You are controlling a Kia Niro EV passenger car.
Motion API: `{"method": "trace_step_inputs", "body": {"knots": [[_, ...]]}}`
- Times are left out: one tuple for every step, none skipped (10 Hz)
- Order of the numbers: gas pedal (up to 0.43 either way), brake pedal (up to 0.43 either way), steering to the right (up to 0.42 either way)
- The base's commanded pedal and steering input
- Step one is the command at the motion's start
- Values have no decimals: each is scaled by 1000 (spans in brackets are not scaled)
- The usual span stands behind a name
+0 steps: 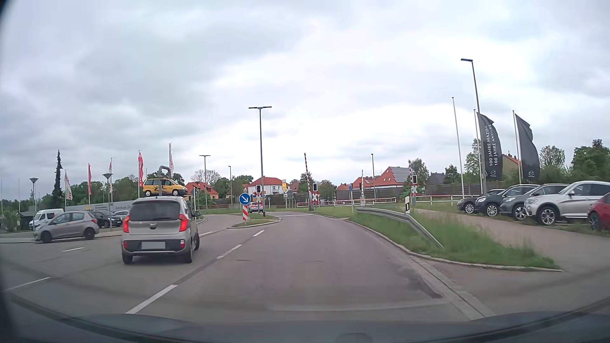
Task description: Follow the waypoints while adhering to traffic rules and regulations
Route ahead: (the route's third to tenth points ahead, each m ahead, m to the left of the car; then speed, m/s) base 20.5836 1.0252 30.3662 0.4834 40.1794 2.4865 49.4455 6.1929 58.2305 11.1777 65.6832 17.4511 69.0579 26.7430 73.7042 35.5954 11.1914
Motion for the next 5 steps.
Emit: {"method": "trace_step_inputs", "body": {"knots": [[118,0,-6],[118,0,-6],[118,0,-6],[118,0,-7],[118,0,-9]]}}
